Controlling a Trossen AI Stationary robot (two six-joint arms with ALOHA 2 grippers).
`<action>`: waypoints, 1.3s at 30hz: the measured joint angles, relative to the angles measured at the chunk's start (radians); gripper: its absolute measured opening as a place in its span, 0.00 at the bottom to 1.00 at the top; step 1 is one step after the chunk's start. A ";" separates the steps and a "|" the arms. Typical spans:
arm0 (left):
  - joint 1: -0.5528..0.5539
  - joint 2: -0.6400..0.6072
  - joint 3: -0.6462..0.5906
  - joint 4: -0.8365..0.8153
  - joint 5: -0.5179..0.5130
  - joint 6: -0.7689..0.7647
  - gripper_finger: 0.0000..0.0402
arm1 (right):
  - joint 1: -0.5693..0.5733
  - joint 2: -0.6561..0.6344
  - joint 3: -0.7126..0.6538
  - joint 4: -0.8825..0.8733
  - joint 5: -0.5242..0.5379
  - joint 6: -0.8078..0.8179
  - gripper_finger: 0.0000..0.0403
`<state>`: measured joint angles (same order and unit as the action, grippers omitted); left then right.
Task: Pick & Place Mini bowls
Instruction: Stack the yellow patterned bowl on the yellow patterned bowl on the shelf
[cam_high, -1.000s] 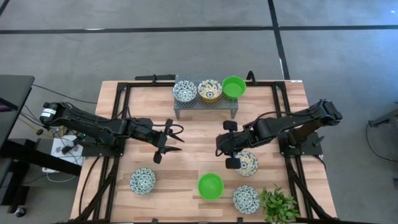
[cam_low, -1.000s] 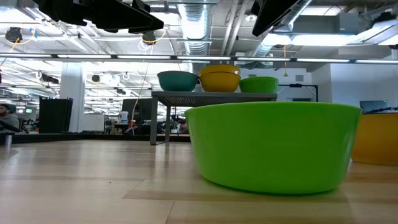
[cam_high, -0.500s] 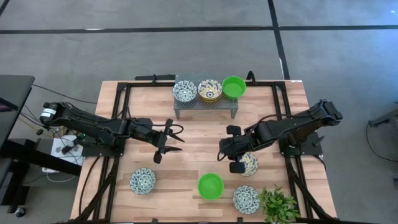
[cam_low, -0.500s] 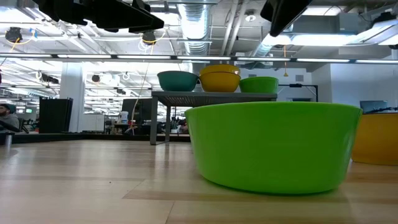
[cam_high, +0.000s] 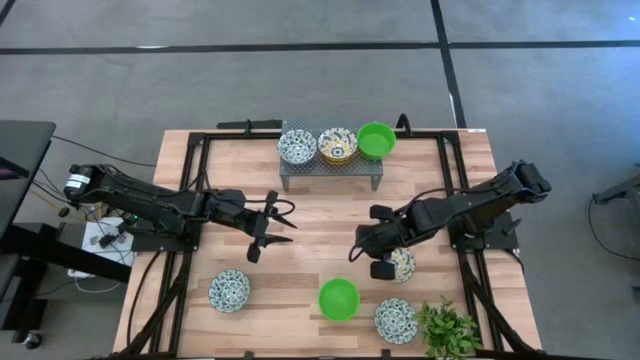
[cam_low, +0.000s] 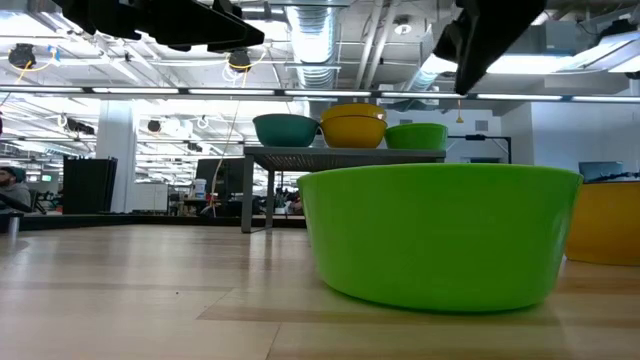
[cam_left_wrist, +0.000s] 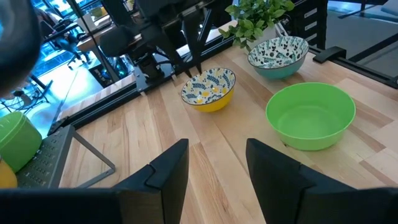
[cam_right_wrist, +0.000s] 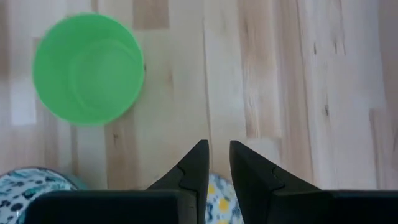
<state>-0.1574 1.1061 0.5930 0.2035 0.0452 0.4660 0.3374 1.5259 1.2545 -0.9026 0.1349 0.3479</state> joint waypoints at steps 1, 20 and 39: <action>0.000 0.000 0.000 0.000 0.000 0.000 0.41 | 0.000 0.000 0.000 -0.019 0.000 0.019 0.15; 0.000 -0.001 -0.001 0.047 0.000 0.000 0.41 | -0.013 0.091 -0.001 -0.165 -0.009 0.075 0.35; -0.006 -0.012 -0.001 0.056 0.009 -0.284 0.41 | -0.083 0.140 -0.001 -0.285 -0.103 -0.028 0.41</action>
<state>-0.1633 1.0939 0.5919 0.2590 0.0539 0.1822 0.2543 1.6657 1.2533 -1.1871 0.0320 0.3195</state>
